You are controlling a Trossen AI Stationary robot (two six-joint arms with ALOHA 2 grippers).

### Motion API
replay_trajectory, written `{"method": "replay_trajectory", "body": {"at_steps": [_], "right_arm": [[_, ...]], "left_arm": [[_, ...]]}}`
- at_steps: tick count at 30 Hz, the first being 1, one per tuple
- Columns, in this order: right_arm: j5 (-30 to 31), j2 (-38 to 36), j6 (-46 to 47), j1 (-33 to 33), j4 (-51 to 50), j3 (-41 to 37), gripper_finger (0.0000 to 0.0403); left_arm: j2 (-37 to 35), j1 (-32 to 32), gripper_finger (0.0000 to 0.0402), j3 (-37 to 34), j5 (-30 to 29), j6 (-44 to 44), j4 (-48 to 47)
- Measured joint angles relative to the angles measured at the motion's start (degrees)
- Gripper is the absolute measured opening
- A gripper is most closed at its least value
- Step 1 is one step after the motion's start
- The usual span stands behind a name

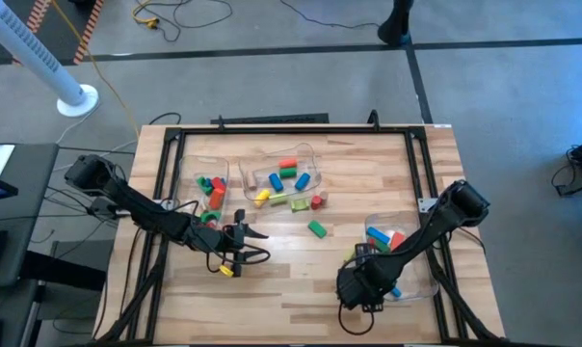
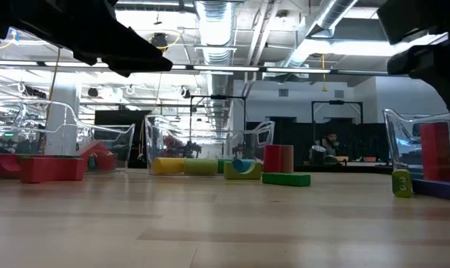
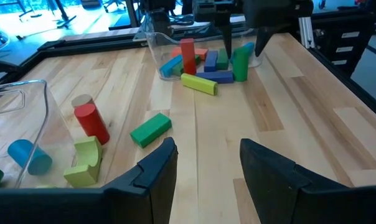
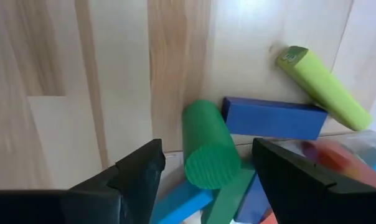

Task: Sort blocks by size
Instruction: Put the green cylindrical block into the top transparent bin

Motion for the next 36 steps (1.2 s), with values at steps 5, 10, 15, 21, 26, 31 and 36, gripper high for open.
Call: {"method": "replay_trajectory", "body": {"at_steps": [5,10,15,21,26,31,36], "right_arm": [[0.1,0.0,0.0,-0.2,0.0,-1.3,0.0274],[0.0,0.0,0.0,-0.2,-0.3,-2.6,0.0259],[0.2,0.0,0.0,-0.2,0.1,-2.6,0.0221],[0.2,0.0,-0.2,-0.2,1.6,-2.6,0.0160],[0.2,0.0,-0.1,-0.2,1.8,-2.6,0.0161],[0.4,0.0,0.5,-0.2,2.9,-2.3,0.0174],[0.8,0.0,0.5,-0.2,3.4,-0.6,0.0161]], "left_arm": [[0.0,0.0,0.0169,0.0,0.0,0.4,-0.1],[0.0,0.0,0.0169,0.0,0.0,0.4,-0.4],[0.0,0.0,0.0169,0.0,0.0,0.6,-0.4],[0.0,0.0,0.0169,0.0,0.0,0.6,-0.4],[0.0,0.0,0.0169,0.0,0.0,0.6,-0.4],[0.0,0.0,0.0169,0.0,0.0,0.5,-0.3],[0.0,0.0,0.0169,0.0,0.0,0.5,-0.3]]}}
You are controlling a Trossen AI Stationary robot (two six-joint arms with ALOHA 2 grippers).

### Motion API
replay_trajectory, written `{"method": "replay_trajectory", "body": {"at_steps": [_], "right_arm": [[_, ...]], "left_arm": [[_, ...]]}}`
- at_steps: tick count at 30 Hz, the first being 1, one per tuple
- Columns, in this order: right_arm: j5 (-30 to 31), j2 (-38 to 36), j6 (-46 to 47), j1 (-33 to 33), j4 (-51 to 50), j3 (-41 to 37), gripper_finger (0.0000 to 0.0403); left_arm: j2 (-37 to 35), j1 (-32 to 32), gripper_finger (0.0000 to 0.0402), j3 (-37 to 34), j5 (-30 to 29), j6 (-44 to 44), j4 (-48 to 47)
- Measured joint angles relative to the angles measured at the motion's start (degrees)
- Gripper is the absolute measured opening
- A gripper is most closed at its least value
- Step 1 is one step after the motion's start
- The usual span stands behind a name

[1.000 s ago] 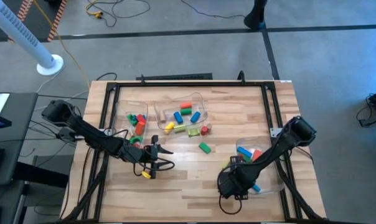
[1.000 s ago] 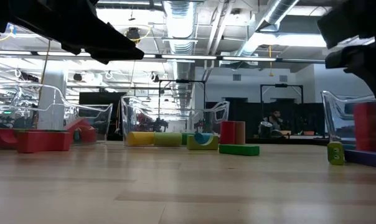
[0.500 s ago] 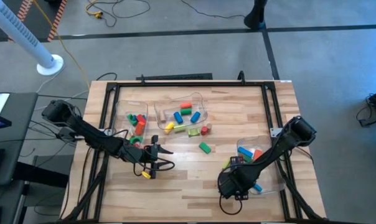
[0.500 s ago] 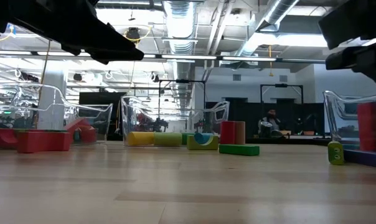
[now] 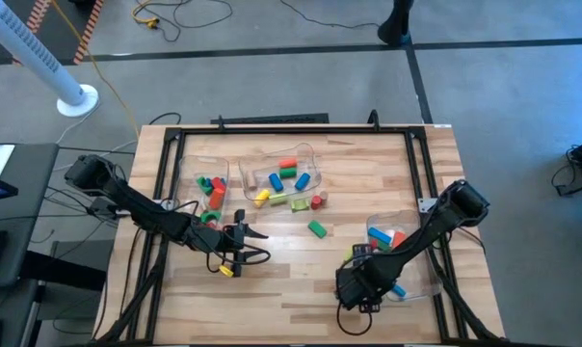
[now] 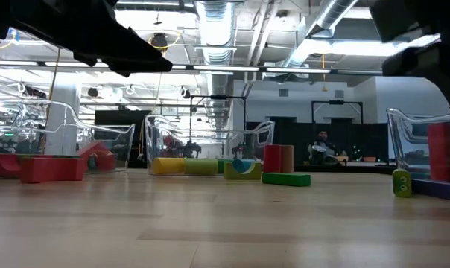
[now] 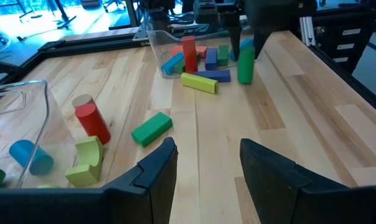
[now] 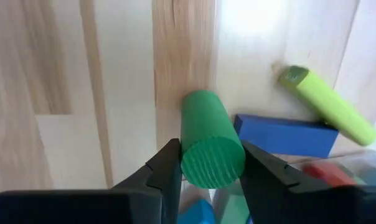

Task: Sort blocks by size
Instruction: Put the green cylindrical block into the top transparent bin

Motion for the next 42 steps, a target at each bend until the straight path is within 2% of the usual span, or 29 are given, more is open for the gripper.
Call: {"method": "replay_trajectory", "body": {"at_steps": [6,14,18,26,32,36,42], "right_arm": [[3.3,0.0,-0.9,0.0,0.3,3.6,0.0166],[12.4,0.0,-7.2,-0.6,0.7,11.4,0.0165],[16.3,0.0,-12.7,-1.4,2.8,14.6,0.0165],[16.6,0.0,-22.6,-4.6,9.9,16.6,0.0165],[17.0,0.0,-28.2,-6.2,14.2,16.6,0.0165],[17.9,0.0,-31.5,-7.2,16.3,16.6,0.0165],[18.2,0.0,-34.0,-8.5,18.2,16.6,0.0165]], "left_arm": [[0.0,0.0,0.0169,0.0,0.0,0.0,0.6],[0.0,0.3,0.0169,0.0,0.7,0.0,4.2],[0.0,2.7,0.0169,0.0,9.5,-2.4,7.0],[0.0,8.0,0.0169,2.2,23.7,-6.8,8.0],[0.4,10.0,0.0169,4.4,29.7,-7.8,7.4],[4.8,11.1,0.0169,6.8,36.6,-9.9,7.2],[11.6,11.9,0.0169,11.5,39.3,-9.9,4.9]]}}
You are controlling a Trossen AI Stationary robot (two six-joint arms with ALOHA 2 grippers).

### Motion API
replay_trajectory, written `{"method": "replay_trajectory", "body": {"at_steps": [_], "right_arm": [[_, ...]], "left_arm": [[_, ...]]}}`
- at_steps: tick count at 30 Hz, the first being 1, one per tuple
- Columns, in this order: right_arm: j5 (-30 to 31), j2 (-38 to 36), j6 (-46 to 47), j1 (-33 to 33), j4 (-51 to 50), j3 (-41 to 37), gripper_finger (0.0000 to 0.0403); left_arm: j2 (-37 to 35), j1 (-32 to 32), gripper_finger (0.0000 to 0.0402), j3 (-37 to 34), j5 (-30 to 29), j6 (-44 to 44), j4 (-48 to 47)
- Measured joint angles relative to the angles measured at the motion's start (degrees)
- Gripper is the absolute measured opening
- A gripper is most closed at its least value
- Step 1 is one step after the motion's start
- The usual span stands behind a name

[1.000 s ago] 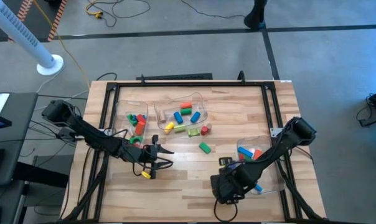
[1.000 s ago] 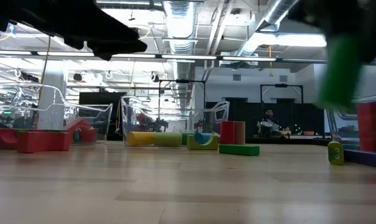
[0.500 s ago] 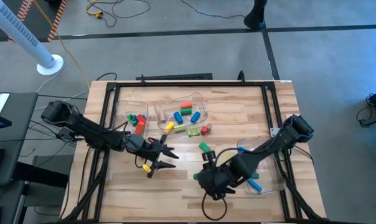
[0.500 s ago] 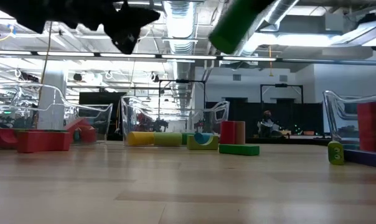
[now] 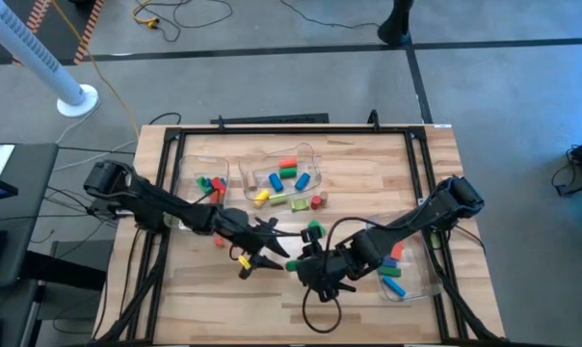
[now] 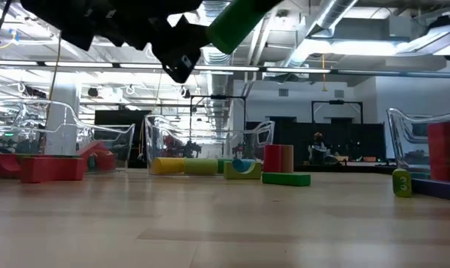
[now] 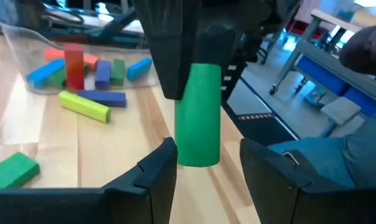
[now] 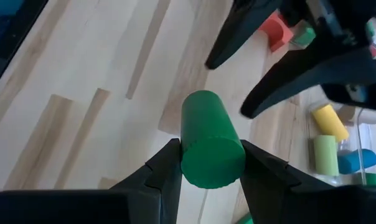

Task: Sort blocks by size
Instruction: Put the green cylindrical block into the top transparent bin

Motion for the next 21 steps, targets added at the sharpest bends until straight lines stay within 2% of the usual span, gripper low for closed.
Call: {"method": "replay_trajectory", "body": {"at_steps": [14,21], "right_arm": [[-0.5,0.0,-1.7,0.0,1.5,0.0,0.0165],[-0.2,0.0,-1.4,0.1,1.3,0.0,0.0165]], "left_arm": [[7.4,0.0,0.0169,7.6,3.8,0.5,-3.1],[8.1,0.0,0.0168,8.4,3.7,1.3,-2.4]]}}
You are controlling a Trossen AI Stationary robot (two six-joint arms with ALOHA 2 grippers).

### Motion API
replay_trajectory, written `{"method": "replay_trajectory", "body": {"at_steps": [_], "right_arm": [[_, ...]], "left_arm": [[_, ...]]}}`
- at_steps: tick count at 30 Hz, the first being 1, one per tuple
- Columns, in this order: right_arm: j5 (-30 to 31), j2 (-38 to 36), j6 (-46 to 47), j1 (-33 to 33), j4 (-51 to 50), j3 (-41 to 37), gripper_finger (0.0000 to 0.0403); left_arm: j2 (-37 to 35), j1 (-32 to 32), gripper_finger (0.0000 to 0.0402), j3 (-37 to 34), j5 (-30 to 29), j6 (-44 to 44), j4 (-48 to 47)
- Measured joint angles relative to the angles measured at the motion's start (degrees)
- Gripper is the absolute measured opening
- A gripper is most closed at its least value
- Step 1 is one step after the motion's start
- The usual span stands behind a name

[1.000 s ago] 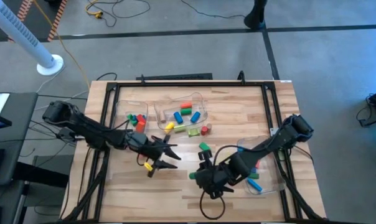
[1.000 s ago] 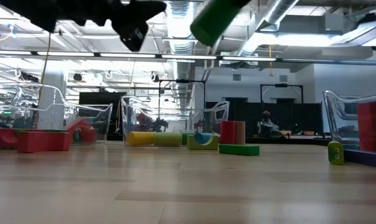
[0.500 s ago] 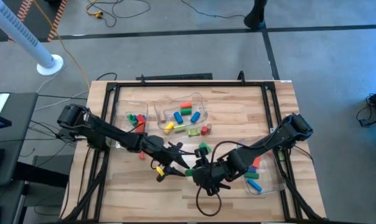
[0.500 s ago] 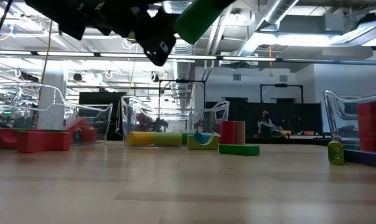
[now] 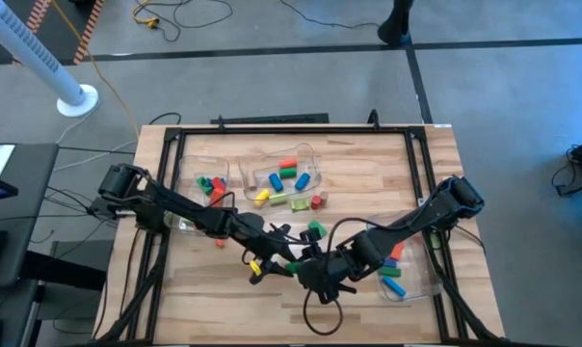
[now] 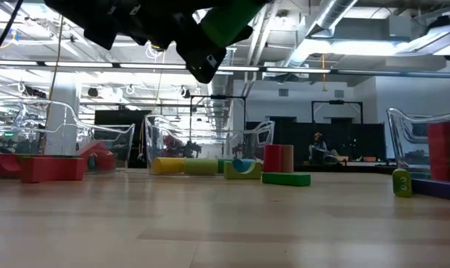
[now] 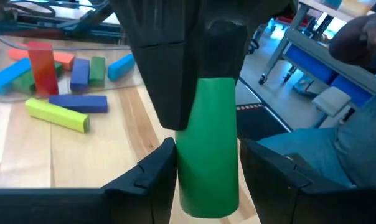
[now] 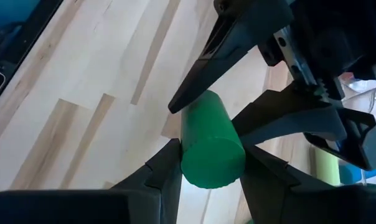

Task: Sort blocks by size
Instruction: Put the green cylindrical block into the top transparent bin

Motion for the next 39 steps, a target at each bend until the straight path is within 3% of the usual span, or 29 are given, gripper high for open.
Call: {"method": "replay_trajectory", "body": {"at_steps": [9,20,39], "right_arm": [[1.5,0.0,-0.2,0.3,-0.2,0.0,0.0165],[2.6,0.0,0.6,0.3,-0.5,0.0,0.0168],[6.3,-0.2,8.7,1.9,-8.9,0.0,0.0232]], "left_arm": [[0.0,0.0,0.0124,0.0,-0.3,0.6,-0.1],[0.0,0.0,0.0132,0.0,-0.3,1.5,-0.6],[0.0,0.7,0.0130,0.0,1.8,2.6,-4.5]]}}
